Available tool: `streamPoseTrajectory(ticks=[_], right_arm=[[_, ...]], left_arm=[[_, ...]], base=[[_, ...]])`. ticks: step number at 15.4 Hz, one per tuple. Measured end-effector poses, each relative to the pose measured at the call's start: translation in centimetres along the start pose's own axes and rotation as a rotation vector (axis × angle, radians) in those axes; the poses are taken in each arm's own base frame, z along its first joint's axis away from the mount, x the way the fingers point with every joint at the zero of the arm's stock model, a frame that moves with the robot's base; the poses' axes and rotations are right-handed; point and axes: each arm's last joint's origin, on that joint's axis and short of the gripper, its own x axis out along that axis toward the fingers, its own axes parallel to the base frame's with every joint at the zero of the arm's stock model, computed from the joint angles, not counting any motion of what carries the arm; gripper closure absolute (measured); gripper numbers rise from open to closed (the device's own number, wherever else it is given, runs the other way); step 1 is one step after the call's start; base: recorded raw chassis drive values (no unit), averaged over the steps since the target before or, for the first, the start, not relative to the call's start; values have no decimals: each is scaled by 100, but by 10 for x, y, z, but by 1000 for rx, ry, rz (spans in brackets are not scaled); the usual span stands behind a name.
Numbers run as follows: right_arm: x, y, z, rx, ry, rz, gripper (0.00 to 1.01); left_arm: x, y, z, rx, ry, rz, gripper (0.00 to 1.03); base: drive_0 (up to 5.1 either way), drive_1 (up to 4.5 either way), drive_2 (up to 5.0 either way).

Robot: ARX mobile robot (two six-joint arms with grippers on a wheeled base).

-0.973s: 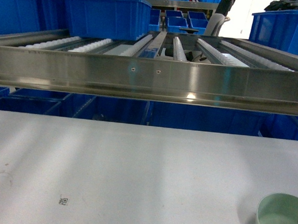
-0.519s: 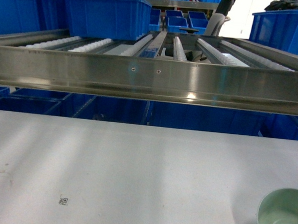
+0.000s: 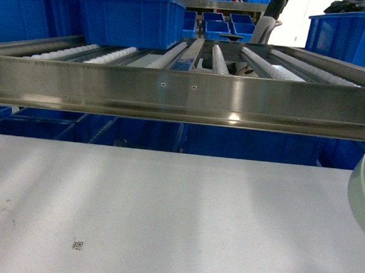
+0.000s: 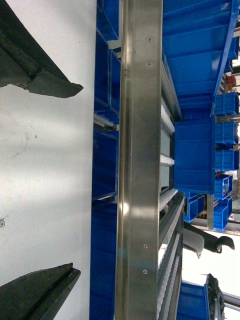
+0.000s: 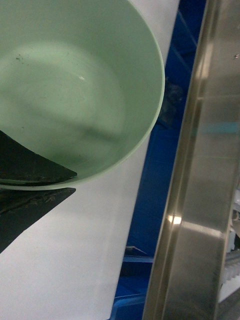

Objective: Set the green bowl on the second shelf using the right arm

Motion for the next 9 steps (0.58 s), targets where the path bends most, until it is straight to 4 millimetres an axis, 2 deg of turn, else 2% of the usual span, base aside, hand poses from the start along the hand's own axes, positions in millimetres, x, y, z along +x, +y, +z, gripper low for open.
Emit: streamPoseTrajectory(ticks=[3,6,9], right_arm=[[-35,2,16,49,-85,-23,99],[-68,10,23,84,-161,-29,99],[-74,15,24,80,-204,-38,99]], left_arm=[[0,0,0,0,0,0,5],[0,0,0,0,0,0,5],[0,0,0,0,0,0,5]], base=[[0,0,0],[0,0,0],[0,0,0]])
